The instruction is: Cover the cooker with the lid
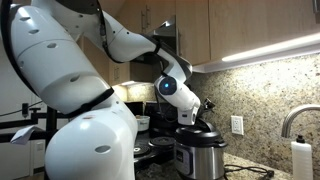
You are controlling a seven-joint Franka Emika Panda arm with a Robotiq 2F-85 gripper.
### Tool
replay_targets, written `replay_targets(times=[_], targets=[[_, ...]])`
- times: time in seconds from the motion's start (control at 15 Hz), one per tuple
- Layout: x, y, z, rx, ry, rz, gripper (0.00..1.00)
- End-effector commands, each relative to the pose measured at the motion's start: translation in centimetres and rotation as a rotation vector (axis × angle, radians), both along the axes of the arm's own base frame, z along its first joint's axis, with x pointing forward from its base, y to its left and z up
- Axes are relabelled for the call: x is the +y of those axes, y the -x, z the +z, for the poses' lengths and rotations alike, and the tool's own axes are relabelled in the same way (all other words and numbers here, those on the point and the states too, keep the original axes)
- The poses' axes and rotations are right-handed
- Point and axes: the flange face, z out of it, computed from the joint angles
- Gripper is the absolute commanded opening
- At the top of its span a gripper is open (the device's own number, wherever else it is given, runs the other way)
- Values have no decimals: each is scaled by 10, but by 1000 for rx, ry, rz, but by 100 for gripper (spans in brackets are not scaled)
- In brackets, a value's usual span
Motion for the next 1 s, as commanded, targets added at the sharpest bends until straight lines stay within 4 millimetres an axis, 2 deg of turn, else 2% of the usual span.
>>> replay_targets(times=[0.0, 0.53, 0.93], targets=[[-1, 7, 8, -73, 19, 25, 100], [0, 28, 25, -110, 63, 86, 100], [-17, 33, 74, -105, 71, 137, 100]])
